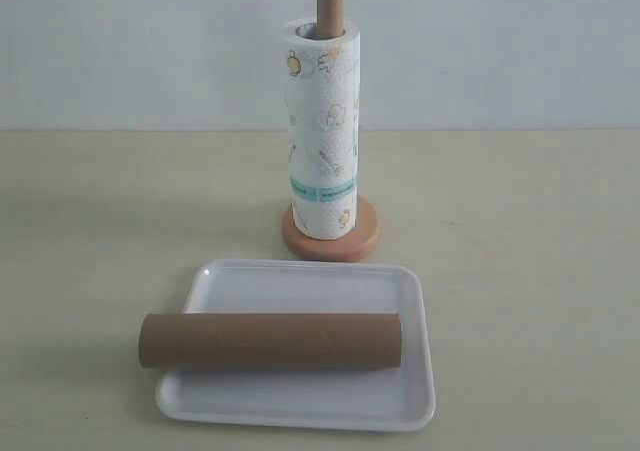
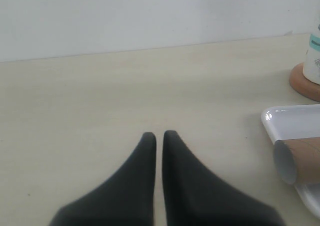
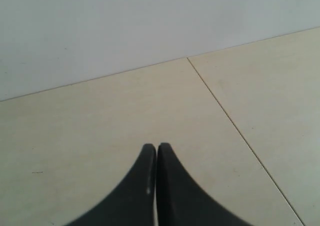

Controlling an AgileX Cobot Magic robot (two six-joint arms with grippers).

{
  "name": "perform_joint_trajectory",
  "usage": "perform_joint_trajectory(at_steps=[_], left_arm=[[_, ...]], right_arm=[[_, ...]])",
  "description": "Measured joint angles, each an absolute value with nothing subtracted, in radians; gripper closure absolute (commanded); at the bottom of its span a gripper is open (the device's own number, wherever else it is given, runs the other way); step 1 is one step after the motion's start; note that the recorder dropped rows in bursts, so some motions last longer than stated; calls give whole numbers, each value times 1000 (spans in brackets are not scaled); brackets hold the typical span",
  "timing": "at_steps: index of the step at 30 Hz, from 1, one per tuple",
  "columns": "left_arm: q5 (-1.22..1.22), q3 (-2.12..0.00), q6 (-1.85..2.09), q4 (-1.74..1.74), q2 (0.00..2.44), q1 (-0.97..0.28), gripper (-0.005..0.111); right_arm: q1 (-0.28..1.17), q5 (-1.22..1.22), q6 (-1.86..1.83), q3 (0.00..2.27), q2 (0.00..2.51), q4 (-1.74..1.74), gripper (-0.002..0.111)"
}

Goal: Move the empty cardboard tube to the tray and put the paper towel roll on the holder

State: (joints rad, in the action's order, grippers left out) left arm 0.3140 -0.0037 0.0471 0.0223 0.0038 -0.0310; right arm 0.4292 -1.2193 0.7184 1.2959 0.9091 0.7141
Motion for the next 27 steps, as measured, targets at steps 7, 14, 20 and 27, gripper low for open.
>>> perform_joint_trajectory(at_steps=[7,14,20,27], left_arm=[[314,-4,47,22,4,-31,103],[314,-4,47,22,4,-31,103],[314,-4,47,22,4,-31,103],[314,-4,47,22,4,-31,103]], right_arm=[[429,-1219,718,1296,909,714,108],[412,-1118,712,1218,787,710,108],[96,-367,762,618,403,670,108],[-24,-205,863,212,148,612,108]])
